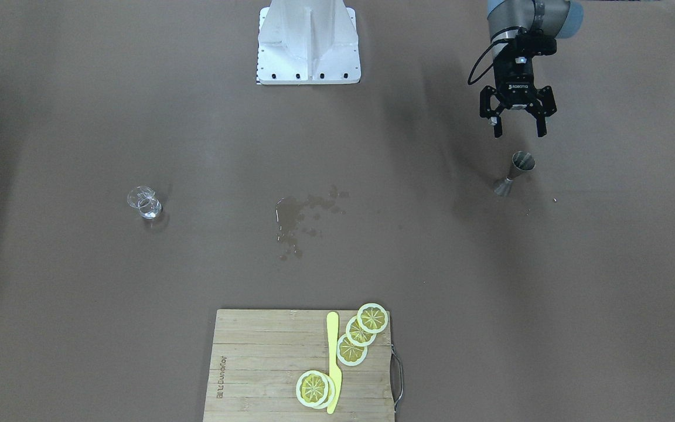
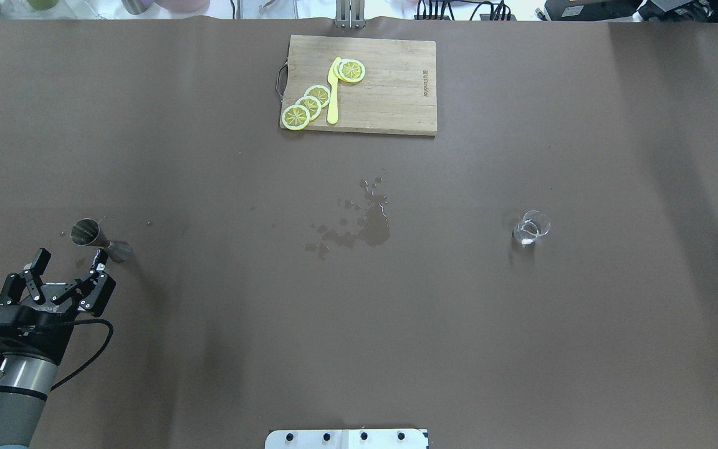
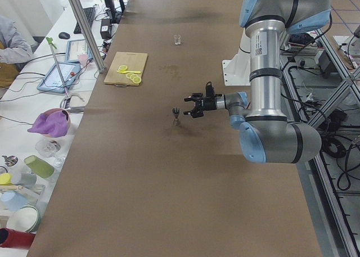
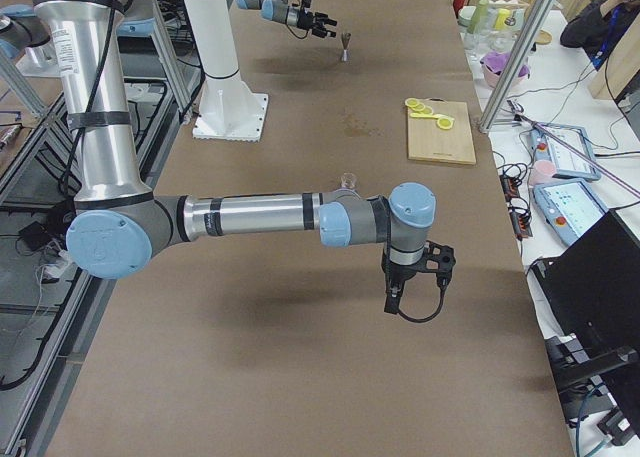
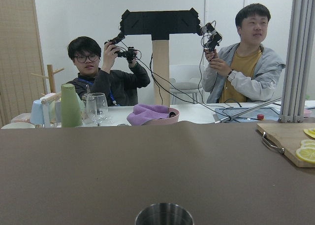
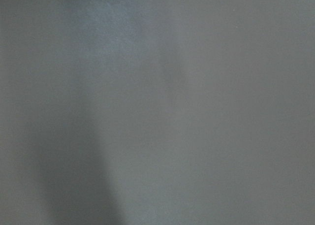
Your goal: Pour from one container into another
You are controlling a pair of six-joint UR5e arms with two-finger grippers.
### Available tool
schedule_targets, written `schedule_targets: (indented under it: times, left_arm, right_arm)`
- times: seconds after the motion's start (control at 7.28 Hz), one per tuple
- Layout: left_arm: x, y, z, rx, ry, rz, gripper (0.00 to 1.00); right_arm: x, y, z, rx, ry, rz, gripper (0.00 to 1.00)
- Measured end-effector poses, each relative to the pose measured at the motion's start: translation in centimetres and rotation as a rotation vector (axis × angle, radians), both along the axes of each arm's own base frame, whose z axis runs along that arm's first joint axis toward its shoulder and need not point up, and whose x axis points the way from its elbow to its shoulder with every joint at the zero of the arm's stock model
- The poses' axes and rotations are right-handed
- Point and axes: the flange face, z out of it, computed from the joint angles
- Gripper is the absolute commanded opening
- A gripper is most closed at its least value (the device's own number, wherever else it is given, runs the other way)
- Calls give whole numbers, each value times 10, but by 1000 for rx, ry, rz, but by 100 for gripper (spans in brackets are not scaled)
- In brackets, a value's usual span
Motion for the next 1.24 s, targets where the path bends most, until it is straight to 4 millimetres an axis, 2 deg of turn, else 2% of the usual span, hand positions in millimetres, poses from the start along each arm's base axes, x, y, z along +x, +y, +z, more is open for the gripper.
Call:
schedule_targets:
  times: [0.14,0.41,0.69,0.96,1.24]
  left_arm:
    - [-2,-2,-3,-21,8,17,99]
    - [-9,-16,-2,-97,-26,88,99]
    - [-26,-39,-5,-132,-50,161,99]
    - [-49,-66,-11,-143,-20,195,99]
    - [-61,-93,-22,-174,20,252,99]
  right_arm:
    - [12,12,11,-37,-11,26,100]
    - [50,42,24,-79,-74,106,100]
    - [60,54,27,-89,-93,129,100]
    - [62,57,27,-89,-93,135,100]
    - [72,59,26,-86,-97,154,100]
